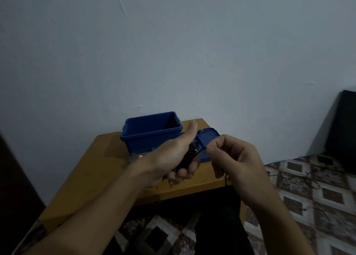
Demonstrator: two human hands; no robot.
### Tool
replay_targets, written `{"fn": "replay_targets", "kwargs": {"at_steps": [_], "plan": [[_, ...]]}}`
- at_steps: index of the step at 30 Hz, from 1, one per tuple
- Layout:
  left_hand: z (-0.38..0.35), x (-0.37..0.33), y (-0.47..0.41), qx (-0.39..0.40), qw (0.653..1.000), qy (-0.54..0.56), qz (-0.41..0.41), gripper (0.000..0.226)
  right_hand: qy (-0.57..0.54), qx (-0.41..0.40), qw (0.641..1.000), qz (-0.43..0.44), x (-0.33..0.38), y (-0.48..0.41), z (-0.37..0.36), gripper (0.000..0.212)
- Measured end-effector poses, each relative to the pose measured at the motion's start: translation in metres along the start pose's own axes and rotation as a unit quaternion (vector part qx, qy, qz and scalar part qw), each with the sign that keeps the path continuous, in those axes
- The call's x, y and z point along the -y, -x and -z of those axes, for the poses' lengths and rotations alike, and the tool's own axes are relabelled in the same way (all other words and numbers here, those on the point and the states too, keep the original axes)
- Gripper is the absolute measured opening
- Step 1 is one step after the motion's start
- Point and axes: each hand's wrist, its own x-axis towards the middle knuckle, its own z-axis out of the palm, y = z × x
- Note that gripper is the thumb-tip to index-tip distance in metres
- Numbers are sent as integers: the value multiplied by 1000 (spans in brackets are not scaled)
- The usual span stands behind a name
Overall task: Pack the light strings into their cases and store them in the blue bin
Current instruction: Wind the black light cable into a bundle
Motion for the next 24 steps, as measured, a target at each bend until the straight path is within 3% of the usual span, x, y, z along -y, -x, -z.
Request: {"fn": "replay_targets", "kwargs": {"at_steps": [12, 19, 24], "plan": [[4, 2, 0, 93, 995, -34, 1, 84, -17, -4, 1000, 22, -2, -2, -1, 12], [15, 8, -5, 230, 966, 120, -10, 81, -30, 21, 999, -25, -8, -4, 0, 20], [18, 9, -2, 318, 916, 243, -34, 79, -29, 5, 998, -57, -10, -4, -1, 20]]}}
